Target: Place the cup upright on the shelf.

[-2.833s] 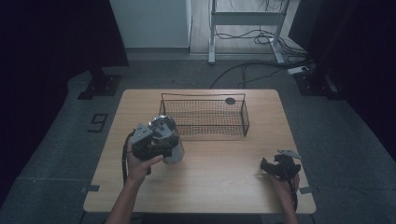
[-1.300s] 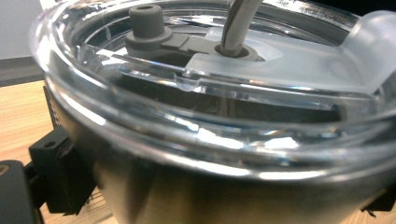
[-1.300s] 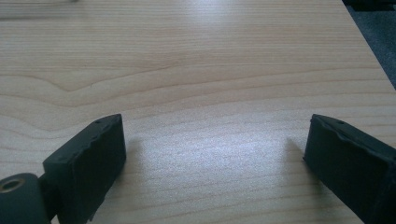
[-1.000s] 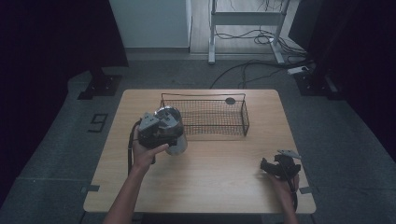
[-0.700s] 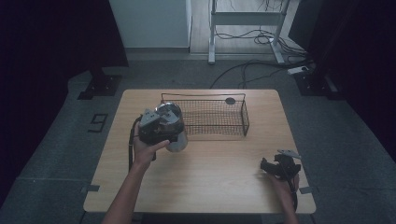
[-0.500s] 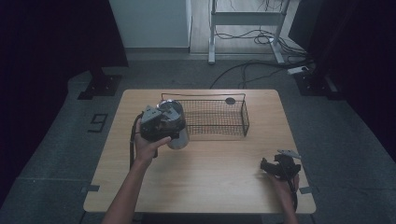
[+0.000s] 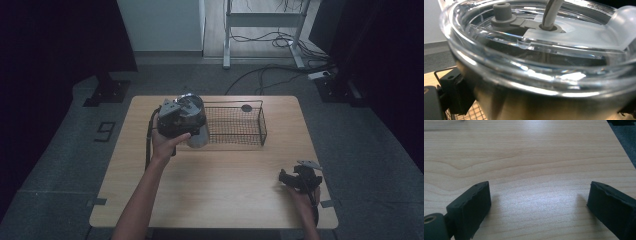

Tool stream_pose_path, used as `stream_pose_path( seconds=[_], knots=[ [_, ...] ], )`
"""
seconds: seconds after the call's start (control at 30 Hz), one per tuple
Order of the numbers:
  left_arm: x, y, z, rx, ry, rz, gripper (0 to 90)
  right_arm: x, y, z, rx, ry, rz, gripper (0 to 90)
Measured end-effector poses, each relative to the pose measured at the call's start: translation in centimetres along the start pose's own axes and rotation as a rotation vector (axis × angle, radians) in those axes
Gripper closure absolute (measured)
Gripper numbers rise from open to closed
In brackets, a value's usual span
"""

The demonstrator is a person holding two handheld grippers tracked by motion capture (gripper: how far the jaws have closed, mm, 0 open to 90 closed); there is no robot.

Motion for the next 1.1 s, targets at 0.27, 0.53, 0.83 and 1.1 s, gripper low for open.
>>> stream_pose_path(
  seconds=[0.27,0.53,0.83,1.1],
  knots=[
    [0.4,-1.3,1.0,0.001,-0.018,0.03,4.0,0.0,0.0,0.0,0.0,0.0,0.0,4.8],
    [1.4,-3.5,2.0,0.015,-0.015,0.055,4.0,0.0,0.0,0.0,-0.001,-0.005,-0.003,4.9],
    [2.6,-5.1,2.6,0.017,0.0,0.082,3.9,0.0,0.0,0.0,0.0,-0.008,-0.003,5.0],
    [3.5,-6.9,2.9,0.01,0.012,0.09,3.9,0.0,0.0,0.0,0.001,-0.007,-0.003,5.0]
  ],
)
Point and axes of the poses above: each handheld gripper's, and its own axes: y roughly backward along the jaws, z roughly out of its top, x roughly to its left, the point moved 1 cm from there along -y, roughly forward along the jaws, and after that the axes turned 9 degrees about y, right-handed, at the moved point
